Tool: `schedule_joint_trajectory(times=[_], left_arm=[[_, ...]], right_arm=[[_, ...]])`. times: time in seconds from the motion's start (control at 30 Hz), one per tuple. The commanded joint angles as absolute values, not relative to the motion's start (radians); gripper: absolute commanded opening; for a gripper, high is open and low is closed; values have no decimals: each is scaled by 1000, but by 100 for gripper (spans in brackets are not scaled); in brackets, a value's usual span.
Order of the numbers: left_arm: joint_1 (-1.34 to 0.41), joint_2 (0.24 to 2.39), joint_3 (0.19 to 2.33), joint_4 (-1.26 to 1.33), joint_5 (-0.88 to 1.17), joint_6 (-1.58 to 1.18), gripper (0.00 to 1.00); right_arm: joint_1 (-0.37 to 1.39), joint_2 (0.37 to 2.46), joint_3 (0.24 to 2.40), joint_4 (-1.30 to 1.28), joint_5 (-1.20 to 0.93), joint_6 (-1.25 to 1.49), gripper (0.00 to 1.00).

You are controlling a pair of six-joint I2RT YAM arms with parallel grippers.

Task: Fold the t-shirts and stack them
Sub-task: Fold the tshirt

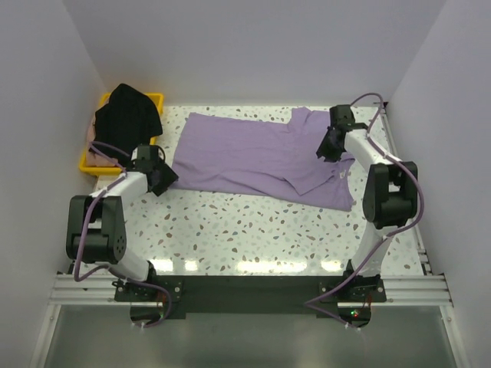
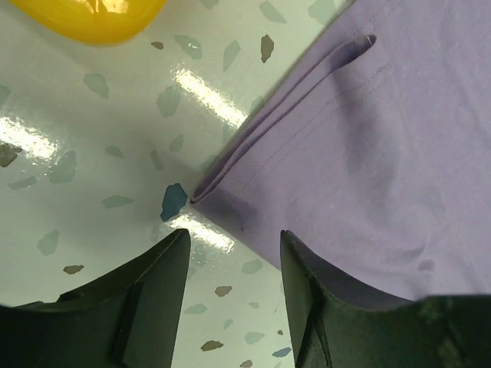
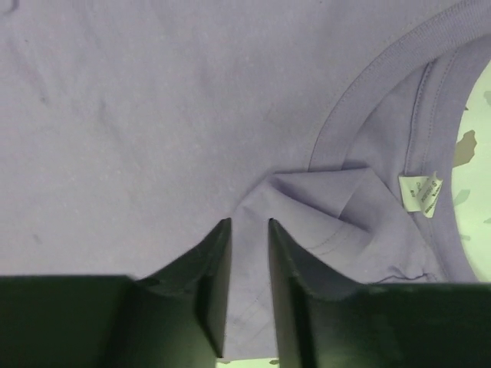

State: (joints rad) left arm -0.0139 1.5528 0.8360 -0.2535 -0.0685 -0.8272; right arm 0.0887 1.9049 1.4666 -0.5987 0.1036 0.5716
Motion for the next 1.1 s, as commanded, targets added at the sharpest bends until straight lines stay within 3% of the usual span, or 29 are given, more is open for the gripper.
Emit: schedule_joint_trajectory(times=[0.0, 0.13, 0.43, 0.63, 0.87, 1.07], left_arm=[[-17, 1572, 839, -219, -83, -842, 55], [-17, 1597, 844, -210, -92, -851, 55], [-17, 1641, 867, -209, -133, -870, 45], [-17, 1677, 887, -207, -141, -871, 32], [-17, 1704, 891, -210, -158, -862, 18], [-17, 1712, 890, -207, -158, -861, 17]], right_arm=[[74, 1873, 1510, -626, 87, 564, 32], [72, 1777, 1410, -612, 80, 580, 49], [71, 1533, 1079, -654, 141, 684, 52], [71, 1402, 853, -617, 176, 767, 53], [23, 1423, 798, -566, 199, 764, 56], [-58, 1437, 770, -493, 173, 742, 59]])
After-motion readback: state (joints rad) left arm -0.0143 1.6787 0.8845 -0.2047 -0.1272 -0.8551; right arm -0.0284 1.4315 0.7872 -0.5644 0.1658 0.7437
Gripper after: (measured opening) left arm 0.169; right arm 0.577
